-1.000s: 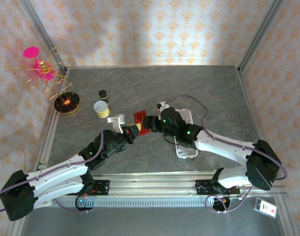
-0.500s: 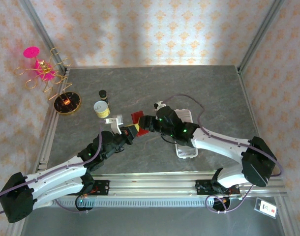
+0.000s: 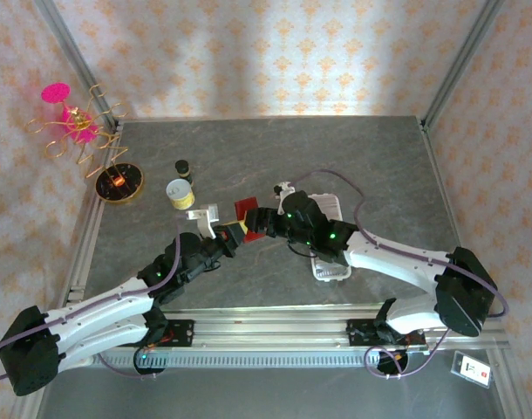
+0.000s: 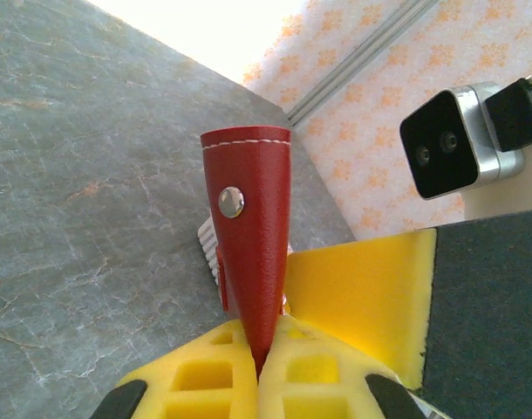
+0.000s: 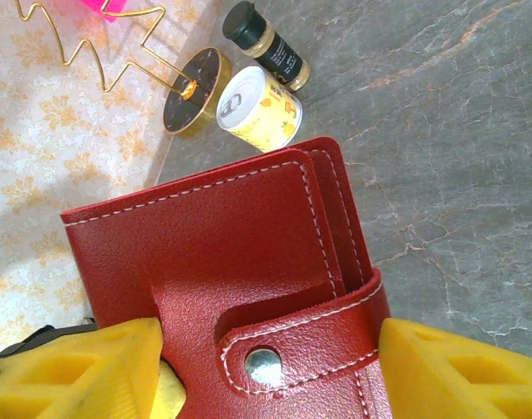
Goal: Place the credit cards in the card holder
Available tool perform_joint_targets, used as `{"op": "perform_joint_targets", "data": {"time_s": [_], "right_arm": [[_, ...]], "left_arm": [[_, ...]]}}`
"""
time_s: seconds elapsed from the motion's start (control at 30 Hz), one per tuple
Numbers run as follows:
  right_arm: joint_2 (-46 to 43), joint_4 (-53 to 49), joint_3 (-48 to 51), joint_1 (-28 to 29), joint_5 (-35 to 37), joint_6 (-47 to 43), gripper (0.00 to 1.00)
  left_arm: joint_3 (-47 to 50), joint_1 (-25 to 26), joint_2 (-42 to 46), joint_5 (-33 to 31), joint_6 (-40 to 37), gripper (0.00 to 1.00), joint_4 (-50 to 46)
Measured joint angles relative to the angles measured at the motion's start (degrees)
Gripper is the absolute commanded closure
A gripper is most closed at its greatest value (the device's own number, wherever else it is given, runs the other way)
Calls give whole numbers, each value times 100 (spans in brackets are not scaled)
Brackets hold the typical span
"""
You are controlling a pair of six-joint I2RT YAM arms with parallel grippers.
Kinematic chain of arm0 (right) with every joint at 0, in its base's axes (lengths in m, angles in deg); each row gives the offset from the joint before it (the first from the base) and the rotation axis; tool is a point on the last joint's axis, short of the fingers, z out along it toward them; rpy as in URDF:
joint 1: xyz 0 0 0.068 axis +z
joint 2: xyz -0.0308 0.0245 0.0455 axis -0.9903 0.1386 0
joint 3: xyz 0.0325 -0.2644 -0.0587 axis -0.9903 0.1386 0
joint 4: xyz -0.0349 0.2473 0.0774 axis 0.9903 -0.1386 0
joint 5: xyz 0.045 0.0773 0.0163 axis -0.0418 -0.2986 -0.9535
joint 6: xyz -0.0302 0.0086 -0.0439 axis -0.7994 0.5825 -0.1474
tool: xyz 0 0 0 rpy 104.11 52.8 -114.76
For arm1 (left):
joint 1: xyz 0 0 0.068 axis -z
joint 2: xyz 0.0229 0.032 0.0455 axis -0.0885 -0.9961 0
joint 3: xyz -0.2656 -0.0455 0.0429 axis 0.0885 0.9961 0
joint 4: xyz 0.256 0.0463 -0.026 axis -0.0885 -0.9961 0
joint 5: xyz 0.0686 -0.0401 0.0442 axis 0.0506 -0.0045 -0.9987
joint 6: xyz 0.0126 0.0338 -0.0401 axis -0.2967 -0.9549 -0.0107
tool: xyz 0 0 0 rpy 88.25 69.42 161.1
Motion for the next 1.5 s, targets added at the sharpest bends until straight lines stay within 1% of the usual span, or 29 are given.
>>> {"op": "perform_joint_targets", "data": {"time_s": [0.07,0.13,0.2,0.33,0.5,0.7,0.73,1.1,1.3,1.5], "right_arm": [[0,0,-2,9,17,-2,37],[13,-26,-4,17,72,-17,42],[68,-81,-31,26,153,-35,49],[256,-284,-170,74,334,-11,60],[354,-481,-236,133,568,74,80],[492,-551,-382,162,608,153,99],[492,-555,-382,168,608,157,100],[492,-680,-369,181,710,190,100],[511,-1021,-85,61,1331,245,100],[518,-1062,33,59,1425,264,100]], "left_arm": [[0,0,20,0,4,100,-2],[4,0,37,0,11,100,-4],[9,0,50,-4,13,100,-28],[63,0,48,-26,13,100,-122],[94,0,48,2,13,100,-243],[94,0,48,-2,13,100,-310],[98,0,48,-2,13,100,-317],[160,2,-31,-13,15,100,-297],[195,2,-26,-175,59,100,-262],[334,37,-35,-160,175,100,-219]]}}
